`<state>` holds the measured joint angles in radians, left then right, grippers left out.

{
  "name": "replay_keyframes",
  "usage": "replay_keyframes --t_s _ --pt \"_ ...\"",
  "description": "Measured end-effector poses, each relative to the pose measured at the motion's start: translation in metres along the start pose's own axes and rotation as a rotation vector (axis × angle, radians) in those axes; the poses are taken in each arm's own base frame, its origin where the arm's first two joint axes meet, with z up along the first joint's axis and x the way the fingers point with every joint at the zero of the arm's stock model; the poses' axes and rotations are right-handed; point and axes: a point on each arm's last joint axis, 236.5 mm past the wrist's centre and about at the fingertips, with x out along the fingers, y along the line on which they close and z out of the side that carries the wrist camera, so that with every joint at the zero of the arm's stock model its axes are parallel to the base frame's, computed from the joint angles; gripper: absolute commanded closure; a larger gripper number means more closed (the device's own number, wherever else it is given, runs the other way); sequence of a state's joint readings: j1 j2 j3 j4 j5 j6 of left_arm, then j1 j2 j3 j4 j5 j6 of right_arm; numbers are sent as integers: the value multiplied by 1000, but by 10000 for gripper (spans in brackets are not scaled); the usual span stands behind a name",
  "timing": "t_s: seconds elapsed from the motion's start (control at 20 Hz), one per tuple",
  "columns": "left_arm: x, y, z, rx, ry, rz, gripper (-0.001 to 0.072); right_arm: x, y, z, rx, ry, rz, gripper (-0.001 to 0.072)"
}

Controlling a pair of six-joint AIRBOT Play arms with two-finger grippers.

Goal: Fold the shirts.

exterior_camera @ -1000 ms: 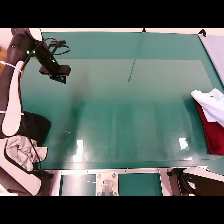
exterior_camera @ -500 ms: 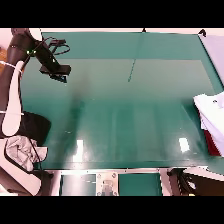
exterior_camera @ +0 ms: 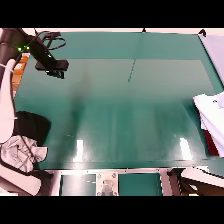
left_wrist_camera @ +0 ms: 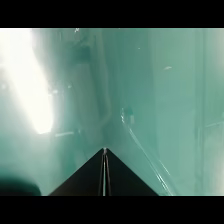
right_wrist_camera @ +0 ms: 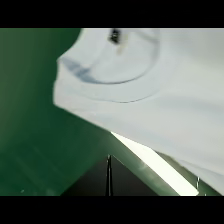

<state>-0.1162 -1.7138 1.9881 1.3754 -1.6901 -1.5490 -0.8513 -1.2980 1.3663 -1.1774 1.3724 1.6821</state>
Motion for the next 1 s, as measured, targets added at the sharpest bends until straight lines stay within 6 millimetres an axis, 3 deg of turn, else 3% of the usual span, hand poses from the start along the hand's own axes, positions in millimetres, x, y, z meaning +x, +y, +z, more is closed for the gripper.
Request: replay_keyframes --t_s 0.1,0.25,0.45,0.55,0.75,1.0 --pt "-5 -6 -14 -4 5 1 686 15 43 -30 -134 65 46 688" --pt "3 -26 -48 14 33 -8 686 42 72 -95 -287 182 72 688" --pt "31 -57 -110 46 97 -17 686 68 62 -195 -426 324 72 687" --pt "46 -68 -138 69 132 -19 686 74 52 -228 -469 342 73 686" --pt "61 -78 -162 94 152 -19 686 77 45 -256 -516 334 92 686" --pt "66 -82 -168 100 152 -21 686 78 43 -263 -529 326 98 686"
